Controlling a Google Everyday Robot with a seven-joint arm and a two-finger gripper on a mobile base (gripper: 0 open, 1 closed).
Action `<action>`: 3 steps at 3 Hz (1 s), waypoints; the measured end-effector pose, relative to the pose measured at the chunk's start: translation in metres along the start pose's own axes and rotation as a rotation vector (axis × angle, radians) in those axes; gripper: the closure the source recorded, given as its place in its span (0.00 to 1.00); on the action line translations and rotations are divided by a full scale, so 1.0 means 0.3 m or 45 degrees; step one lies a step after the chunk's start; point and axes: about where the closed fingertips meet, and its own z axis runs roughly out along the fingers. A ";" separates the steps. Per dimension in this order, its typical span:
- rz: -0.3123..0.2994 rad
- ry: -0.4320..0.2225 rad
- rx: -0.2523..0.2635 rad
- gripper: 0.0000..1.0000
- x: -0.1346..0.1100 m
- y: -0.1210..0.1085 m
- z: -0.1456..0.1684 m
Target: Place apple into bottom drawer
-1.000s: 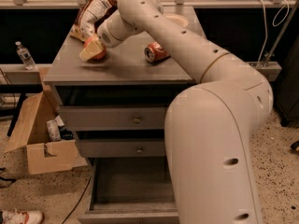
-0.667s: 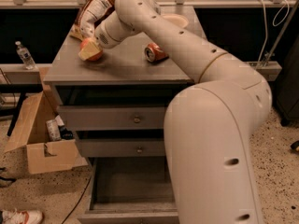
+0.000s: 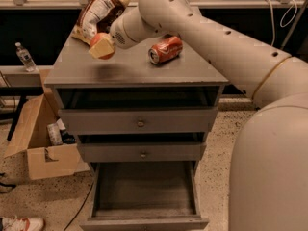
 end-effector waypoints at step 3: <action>-0.063 0.050 -0.050 1.00 0.017 0.105 -0.118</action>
Offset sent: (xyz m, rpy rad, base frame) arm -0.0347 -0.0121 0.0087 -0.0818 0.0237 0.1216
